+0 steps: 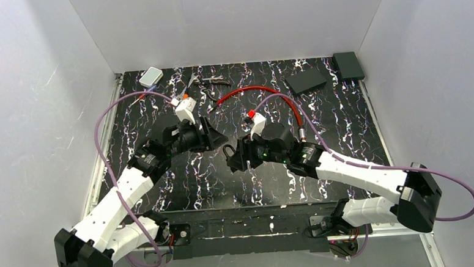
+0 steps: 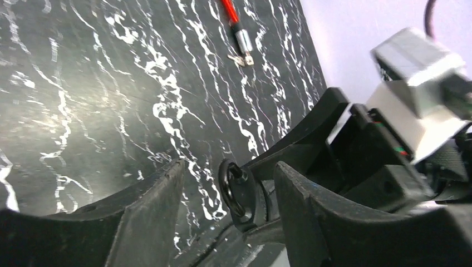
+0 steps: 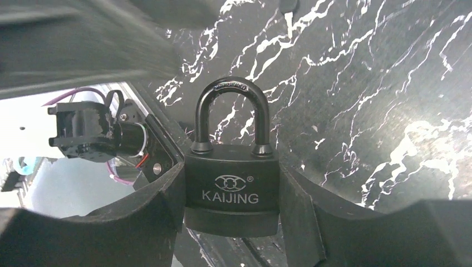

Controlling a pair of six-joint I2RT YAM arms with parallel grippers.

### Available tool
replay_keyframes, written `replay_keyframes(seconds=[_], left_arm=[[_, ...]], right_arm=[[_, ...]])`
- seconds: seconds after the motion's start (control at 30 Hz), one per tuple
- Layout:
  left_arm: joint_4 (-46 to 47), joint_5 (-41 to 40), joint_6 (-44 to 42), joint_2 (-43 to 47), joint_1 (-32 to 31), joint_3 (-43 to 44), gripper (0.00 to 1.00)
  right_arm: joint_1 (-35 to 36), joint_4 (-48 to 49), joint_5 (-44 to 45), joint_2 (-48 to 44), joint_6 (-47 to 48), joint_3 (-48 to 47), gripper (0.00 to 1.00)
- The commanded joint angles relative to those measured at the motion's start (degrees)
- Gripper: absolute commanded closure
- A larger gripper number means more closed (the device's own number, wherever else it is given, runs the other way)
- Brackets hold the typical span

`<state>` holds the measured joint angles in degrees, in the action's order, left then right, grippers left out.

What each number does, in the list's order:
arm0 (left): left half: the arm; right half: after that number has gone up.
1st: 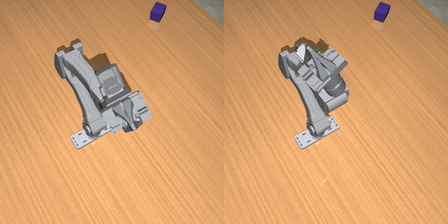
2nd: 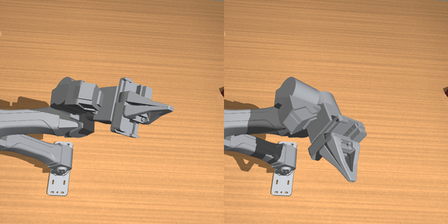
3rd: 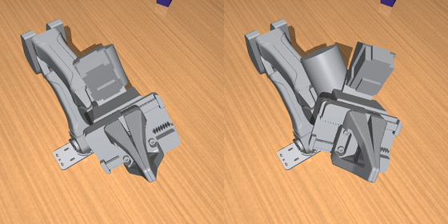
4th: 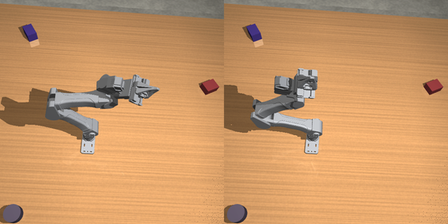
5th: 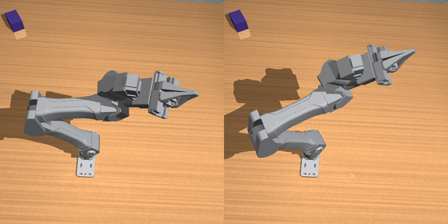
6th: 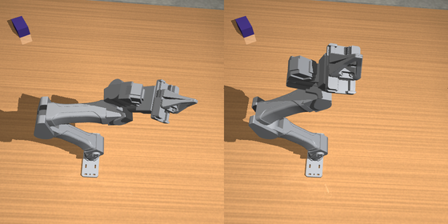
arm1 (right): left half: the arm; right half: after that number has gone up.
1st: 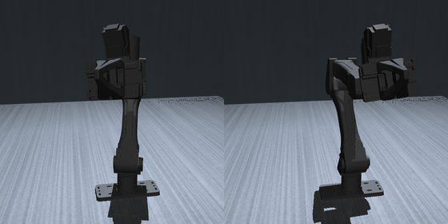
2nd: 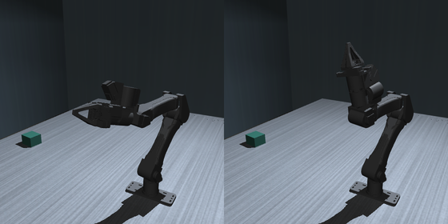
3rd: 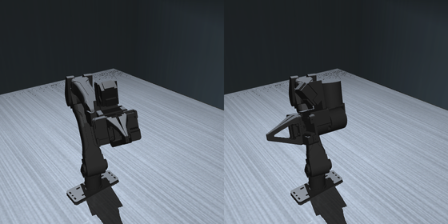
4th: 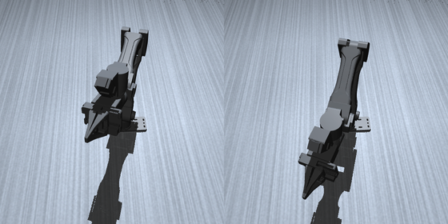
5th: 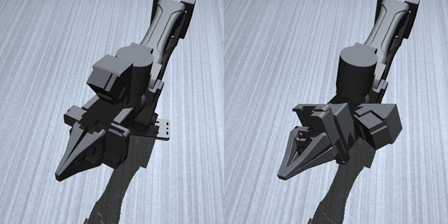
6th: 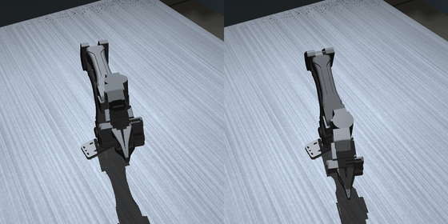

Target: Unlock with the key

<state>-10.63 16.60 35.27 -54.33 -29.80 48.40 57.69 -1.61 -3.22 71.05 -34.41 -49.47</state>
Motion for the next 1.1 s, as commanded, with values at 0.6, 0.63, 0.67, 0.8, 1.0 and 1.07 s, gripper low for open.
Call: replay_keyframes(seconds=[0.6, 0.63, 0.67, 0.8, 1.0, 1.07], left_arm=[[17.2, 25.9, 9.9, -6.1, -0.3, -4.3, 1.0], [17.7, 26.3, 9.9, -5.8, -0.3, -3.9, 1.0], [17.9, 26.4, 9.9, -5.4, -0.2, -3.5, 1.0], [19.1, 27.0, 10.9, -4.2, 0.5, -1.5, 1.0], [22.8, 31.1, 14.6, -3.7, 1.6, 2.1, 1.0], [24.9, 32.3, 16.2, -3.4, 1.7, 3.1, 1.0]], right_arm=[[0.4, 8.1, -1.0, -10.0, 8.3, 0.0, 0.82], [0.4, 8.2, -1.4, -10.3, 8.2, 0.1, 0.67], [0.4, 8.4, -1.9, -10.7, 8.1, 0.3, 0.51], [0.3, 8.2, -0.1, -14.0, 6.8, 1.9, 0.06], [-3.4, 7.8, -4.2, -17.6, 3.9, 3.4, 0.02], [-4.6, 7.5, -6.6, -17.5, 2.5, 3.3, 0.02]])
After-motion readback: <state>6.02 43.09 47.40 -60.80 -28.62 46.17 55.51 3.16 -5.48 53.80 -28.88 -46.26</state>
